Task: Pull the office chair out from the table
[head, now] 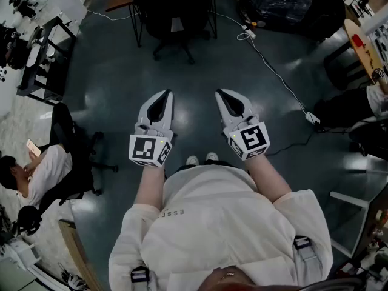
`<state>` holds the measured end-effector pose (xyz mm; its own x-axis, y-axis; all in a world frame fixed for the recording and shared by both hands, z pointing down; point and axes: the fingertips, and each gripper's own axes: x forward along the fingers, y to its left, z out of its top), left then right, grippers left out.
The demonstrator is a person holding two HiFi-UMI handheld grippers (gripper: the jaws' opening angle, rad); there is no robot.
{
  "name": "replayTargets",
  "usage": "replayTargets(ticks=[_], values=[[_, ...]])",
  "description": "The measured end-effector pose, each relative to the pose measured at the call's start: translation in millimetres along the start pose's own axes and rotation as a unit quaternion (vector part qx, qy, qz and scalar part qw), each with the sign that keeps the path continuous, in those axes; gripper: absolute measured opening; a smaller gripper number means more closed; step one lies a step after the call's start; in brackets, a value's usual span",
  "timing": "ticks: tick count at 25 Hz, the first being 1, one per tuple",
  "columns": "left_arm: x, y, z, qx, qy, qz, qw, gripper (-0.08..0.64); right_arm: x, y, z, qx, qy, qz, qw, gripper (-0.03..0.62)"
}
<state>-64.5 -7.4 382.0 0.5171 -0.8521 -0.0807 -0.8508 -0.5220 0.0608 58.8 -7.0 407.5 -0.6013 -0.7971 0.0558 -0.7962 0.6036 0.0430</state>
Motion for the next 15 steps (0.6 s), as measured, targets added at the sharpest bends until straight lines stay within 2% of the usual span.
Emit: replayTargets(ticks=[15], values=[[-3,14,-11,-0.011,0.007,0.004,0.9999,0.017,12,7,-9,-0.004,0.004,0.0,1.0,-0.009]])
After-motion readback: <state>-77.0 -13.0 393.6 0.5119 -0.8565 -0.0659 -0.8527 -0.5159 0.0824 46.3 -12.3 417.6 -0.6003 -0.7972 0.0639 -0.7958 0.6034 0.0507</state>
